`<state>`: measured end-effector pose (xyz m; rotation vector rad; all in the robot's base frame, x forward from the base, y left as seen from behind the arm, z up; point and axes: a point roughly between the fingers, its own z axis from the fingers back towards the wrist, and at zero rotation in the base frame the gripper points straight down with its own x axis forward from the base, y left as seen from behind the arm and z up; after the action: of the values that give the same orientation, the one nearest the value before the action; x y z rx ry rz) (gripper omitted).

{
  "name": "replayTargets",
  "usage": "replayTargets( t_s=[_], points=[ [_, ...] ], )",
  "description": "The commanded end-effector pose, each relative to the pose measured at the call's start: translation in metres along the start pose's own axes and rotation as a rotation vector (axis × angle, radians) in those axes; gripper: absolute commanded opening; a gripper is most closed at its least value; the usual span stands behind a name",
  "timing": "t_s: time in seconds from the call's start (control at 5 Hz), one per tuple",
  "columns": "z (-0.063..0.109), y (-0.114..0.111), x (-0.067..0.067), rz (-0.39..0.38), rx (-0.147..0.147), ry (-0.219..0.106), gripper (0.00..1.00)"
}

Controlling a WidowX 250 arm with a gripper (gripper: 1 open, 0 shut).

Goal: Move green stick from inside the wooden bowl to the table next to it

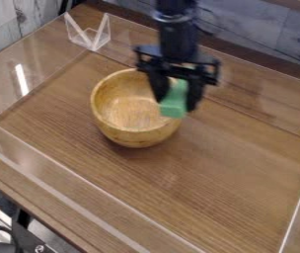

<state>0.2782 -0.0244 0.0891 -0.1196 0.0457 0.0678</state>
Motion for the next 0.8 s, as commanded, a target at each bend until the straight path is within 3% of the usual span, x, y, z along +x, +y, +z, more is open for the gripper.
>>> replayTargets(
  t_s=[0.0, 0.4, 0.6],
  points=[
    [-0.006, -0.025, 0.005, -0.014, 0.003, -0.050, 0.00],
    [-0.043, -0.048, -0.004, -0.050, 0.025, -0.077, 0.00],
    [-0.047, -0.043, 0.001, -0.092, 0.044, -0.098, 0.00]
  ],
)
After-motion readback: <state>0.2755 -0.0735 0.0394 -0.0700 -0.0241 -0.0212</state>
